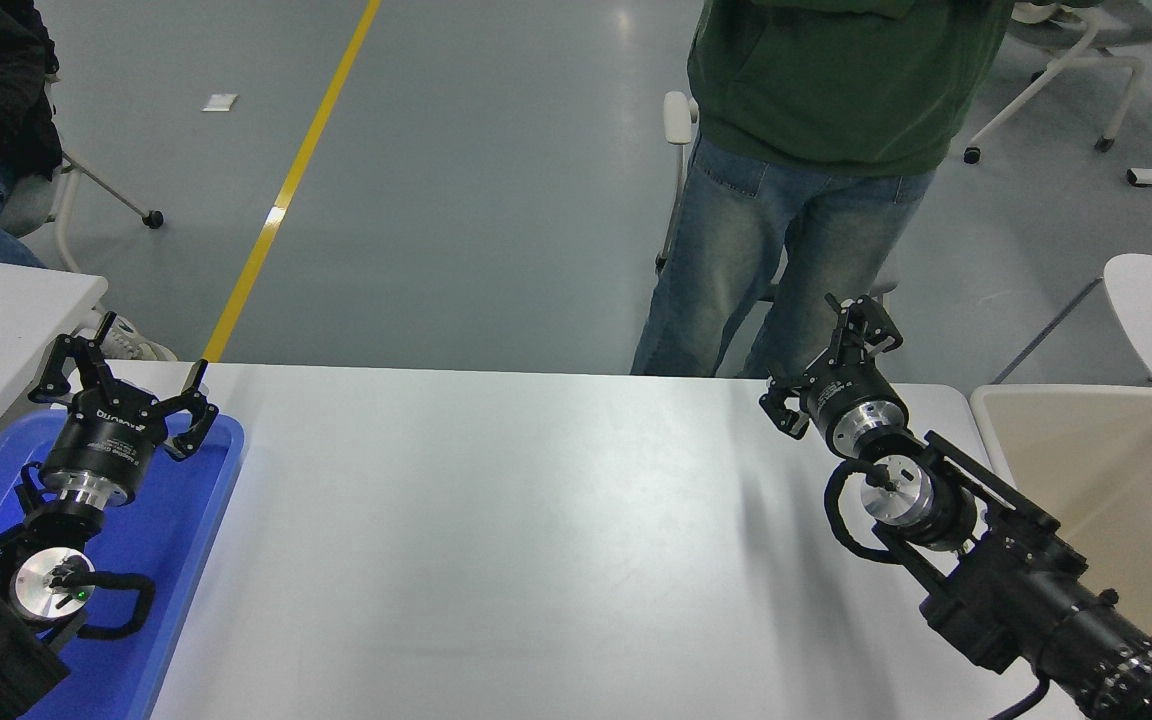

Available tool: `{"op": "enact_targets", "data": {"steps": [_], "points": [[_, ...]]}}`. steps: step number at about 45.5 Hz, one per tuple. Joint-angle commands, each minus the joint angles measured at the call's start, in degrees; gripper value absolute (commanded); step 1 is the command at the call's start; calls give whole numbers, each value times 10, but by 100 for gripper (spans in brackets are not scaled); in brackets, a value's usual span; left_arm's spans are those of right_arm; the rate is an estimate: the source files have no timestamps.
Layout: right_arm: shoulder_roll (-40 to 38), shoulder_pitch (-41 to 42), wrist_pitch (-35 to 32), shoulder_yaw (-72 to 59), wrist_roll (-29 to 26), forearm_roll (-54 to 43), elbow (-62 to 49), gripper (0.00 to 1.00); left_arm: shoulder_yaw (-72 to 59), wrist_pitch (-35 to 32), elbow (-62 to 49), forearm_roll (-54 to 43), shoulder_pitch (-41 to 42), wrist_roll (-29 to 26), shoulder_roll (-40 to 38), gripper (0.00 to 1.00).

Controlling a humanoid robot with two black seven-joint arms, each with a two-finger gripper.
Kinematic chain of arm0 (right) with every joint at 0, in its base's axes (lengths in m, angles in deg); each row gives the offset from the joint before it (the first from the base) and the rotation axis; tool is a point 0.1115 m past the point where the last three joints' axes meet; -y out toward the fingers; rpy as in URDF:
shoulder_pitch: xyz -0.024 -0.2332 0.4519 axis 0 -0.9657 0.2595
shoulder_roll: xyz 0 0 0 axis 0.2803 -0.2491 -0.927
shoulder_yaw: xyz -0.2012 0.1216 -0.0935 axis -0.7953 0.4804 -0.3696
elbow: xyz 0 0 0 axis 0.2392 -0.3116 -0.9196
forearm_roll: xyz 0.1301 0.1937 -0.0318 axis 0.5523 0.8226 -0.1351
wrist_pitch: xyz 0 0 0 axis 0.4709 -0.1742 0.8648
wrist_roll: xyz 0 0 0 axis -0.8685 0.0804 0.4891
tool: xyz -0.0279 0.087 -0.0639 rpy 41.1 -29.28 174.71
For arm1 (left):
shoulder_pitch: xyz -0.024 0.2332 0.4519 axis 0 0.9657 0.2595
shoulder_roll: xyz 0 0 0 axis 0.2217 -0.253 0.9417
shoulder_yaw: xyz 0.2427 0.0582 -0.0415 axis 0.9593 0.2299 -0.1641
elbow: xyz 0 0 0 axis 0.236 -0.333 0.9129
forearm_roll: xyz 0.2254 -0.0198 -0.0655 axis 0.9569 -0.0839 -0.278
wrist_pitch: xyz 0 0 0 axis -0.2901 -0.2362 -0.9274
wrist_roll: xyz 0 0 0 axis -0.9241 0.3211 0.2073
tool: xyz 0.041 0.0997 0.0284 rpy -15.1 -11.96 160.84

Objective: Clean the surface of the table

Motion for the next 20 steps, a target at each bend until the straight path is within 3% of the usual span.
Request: {"op": "enact_targets", "data": {"steps": [1, 20], "points": [[7, -4, -1, 0, 11, 0, 0, 100, 0, 0, 0, 0, 0, 0, 0, 100], [6, -6, -1, -5, 11, 0, -5, 100, 0, 0, 0, 0, 0, 0, 0, 100]]}}
